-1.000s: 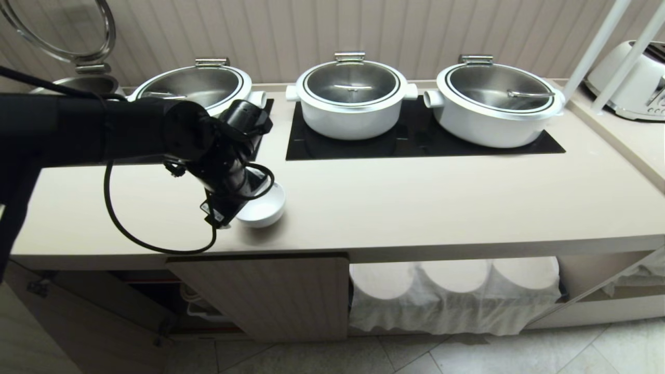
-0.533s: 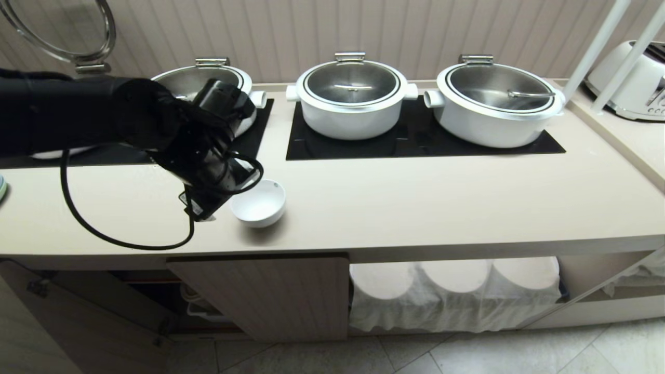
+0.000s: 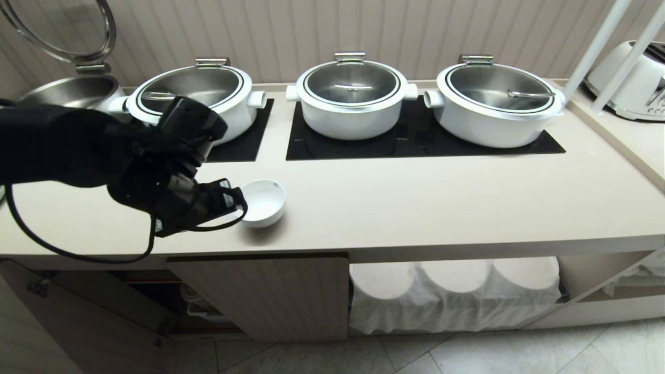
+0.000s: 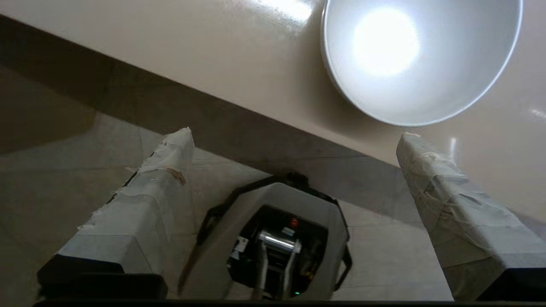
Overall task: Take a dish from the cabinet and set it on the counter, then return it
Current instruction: Place it on the table, then pick up the bowl from the table
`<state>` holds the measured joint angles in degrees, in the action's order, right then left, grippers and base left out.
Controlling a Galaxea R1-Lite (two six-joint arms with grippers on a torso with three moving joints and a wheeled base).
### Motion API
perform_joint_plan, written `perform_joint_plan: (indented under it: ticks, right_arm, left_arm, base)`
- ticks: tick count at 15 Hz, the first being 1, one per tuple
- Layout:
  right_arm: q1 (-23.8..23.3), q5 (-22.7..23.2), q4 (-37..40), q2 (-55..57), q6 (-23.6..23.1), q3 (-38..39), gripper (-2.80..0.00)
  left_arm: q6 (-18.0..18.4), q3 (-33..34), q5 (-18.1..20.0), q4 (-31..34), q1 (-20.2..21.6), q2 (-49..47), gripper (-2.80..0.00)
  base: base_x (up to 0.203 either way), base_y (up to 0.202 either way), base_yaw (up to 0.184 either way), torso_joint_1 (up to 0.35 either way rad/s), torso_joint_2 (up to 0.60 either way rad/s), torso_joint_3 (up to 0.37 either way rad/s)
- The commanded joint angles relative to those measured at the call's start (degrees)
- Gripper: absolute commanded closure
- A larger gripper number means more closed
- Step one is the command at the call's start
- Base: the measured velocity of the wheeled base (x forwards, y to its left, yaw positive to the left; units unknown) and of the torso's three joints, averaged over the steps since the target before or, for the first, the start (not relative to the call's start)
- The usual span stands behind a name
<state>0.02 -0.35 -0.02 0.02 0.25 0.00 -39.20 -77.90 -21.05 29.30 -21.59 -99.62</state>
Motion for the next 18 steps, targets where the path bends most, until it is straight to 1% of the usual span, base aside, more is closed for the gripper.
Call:
perform_joint_plan:
  ticks: [1, 2, 6, 7, 10, 14, 16, 18]
  right_arm:
    - [0.0, 0.0, 0.0, 0.0, 0.0, 0.0, 0.0]
    - [0.0, 0.0, 0.0, 0.0, 0.0, 0.0, 0.0]
    - [0.0, 0.0, 0.0, 0.0, 0.0, 0.0, 0.0]
    - [0.0, 0.0, 0.0, 0.0, 0.0, 0.0, 0.0]
    - [0.0, 0.0, 0.0, 0.0, 0.0, 0.0, 0.0]
    - [0.0, 0.0, 0.0, 0.0, 0.0, 0.0, 0.0]
    - [0.1, 0.0, 0.0, 0.0, 0.0, 0.0, 0.0]
    - [0.0, 0.0, 0.0, 0.0, 0.0, 0.0, 0.0]
  left_arm:
    - [10.6, 6.8, 0.0, -6.3, 0.8, 5.0, -2.8]
    - [12.7, 7.6, 0.0, -7.5, 0.8, 5.5, -2.8]
    - [14.1, 7.7, 0.3, -7.6, -1.0, 7.0, -2.8]
    - [14.1, 8.0, 0.3, -7.6, -1.4, 7.4, 0.0]
    - [14.8, 8.4, 0.0, -7.5, -2.3, 9.4, 0.0]
    - [19.7, 10.1, -0.1, -7.5, -1.9, 14.3, 0.0]
    - [20.3, 12.2, -0.1, -7.5, -1.9, 17.9, 0.0]
    - [22.3, 15.7, -0.1, -7.6, -1.9, 22.5, 0.0]
  base:
    - [0.0, 0.0, 0.0, 0.0, 0.0, 0.0]
    - [0.0, 0.0, 0.0, 0.0, 0.0, 0.0]
    - [0.0, 0.0, 0.0, 0.0, 0.0, 0.0]
    - [0.0, 0.0, 0.0, 0.0, 0.0, 0.0]
    - [0.0, 0.0, 0.0, 0.0, 0.0, 0.0]
    - [0.0, 0.0, 0.0, 0.0, 0.0, 0.0]
    - [0.0, 0.0, 0.0, 0.0, 0.0, 0.0]
    - [0.0, 0.0, 0.0, 0.0, 0.0, 0.0]
